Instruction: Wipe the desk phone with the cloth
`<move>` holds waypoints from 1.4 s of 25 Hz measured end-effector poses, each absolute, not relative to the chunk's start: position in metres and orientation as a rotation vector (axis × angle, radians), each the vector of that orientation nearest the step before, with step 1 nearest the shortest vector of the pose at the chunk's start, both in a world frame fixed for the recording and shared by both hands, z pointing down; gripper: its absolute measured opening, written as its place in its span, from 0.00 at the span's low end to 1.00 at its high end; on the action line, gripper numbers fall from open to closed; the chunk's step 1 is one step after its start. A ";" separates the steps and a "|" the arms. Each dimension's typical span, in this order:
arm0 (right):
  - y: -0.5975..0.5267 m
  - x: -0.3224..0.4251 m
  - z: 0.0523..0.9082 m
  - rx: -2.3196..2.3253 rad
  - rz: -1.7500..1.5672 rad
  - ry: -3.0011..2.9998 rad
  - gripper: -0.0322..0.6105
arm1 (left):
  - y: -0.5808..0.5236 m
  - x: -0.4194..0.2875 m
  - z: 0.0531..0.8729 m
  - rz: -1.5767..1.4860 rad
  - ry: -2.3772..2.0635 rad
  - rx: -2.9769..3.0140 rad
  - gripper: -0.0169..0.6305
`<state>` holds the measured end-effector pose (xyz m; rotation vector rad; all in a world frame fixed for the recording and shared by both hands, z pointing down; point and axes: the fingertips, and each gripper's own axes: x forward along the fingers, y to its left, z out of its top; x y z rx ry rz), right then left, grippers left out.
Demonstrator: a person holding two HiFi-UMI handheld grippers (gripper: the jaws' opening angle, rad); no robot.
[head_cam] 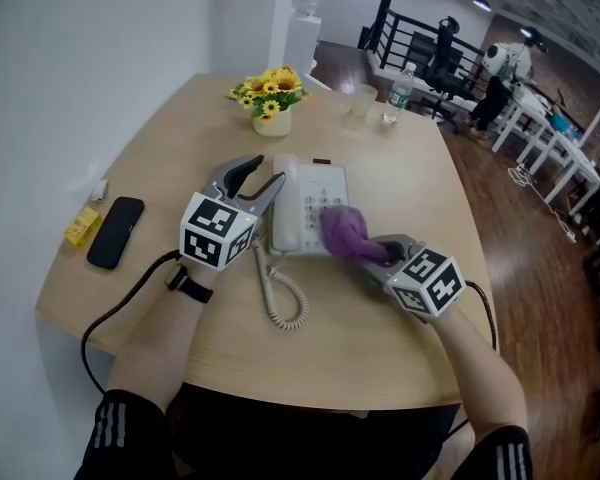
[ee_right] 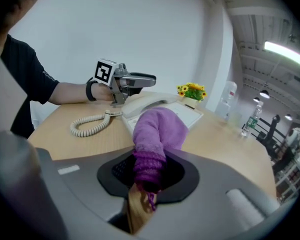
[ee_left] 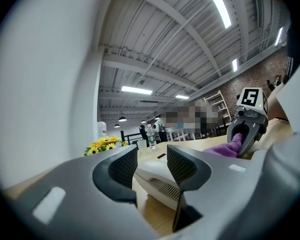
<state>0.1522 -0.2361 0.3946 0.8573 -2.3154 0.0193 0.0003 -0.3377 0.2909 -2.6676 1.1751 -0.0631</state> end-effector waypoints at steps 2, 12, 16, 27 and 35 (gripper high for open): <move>-0.236 0.162 0.390 0.907 0.075 -2.346 0.17 | -0.336 0.001 0.289 -0.058 1.168 -2.665 0.30; -0.256 0.167 0.290 1.298 0.086 -2.751 0.17 | -0.328 0.003 0.283 -0.042 1.151 -2.656 0.30; -0.257 0.168 0.302 1.316 0.040 -2.762 0.17 | -0.323 0.008 0.282 -0.043 1.128 -2.650 0.30; -0.250 0.169 0.318 1.239 -0.015 -2.728 0.17 | -0.299 0.032 0.279 -0.085 1.018 -2.584 0.31; -0.255 0.177 0.321 1.252 0.001 -2.734 0.17 | -0.303 0.030 0.282 -0.108 1.031 -2.574 0.32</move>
